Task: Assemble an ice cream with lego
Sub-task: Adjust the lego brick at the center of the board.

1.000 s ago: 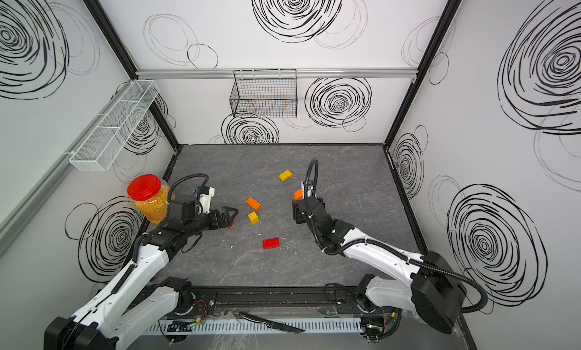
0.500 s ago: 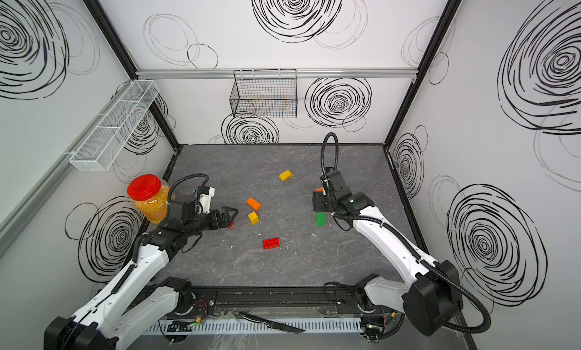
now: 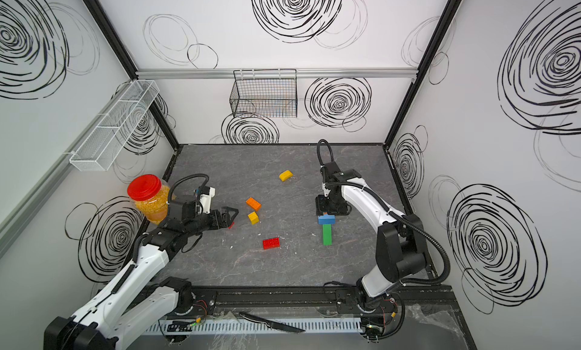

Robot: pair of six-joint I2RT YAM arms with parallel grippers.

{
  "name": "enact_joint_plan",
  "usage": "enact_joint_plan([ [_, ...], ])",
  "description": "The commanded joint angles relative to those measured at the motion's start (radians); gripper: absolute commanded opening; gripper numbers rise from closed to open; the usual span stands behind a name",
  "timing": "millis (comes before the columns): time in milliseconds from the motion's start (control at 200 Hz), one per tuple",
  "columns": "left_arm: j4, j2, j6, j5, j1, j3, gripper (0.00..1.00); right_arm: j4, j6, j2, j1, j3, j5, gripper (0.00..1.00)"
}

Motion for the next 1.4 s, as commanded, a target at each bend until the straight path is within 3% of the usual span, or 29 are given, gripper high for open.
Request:
enact_joint_plan([
  [0, 0.016, -0.007, -0.005, 0.005, -0.006, 0.0, 0.99, -0.122, -0.049, 0.046, -0.005, 0.068, -0.045, 0.09],
  [1211, 0.017, -0.005, -0.003, 0.021, -0.002, 0.002, 0.99, -0.24, -0.093, 0.379, 0.032, 0.145, -0.103, 0.01],
  [1351, 0.018, -0.006, -0.003, 0.022, 0.0, 0.002, 0.99, -0.241, -0.094, 0.402, 0.034, 0.148, -0.1, 0.04],
  [1396, 0.017, -0.007, -0.003, 0.022, 0.0, 0.002, 0.99, -0.239, -0.094, 0.408, 0.035, 0.151, -0.094, 0.09],
])
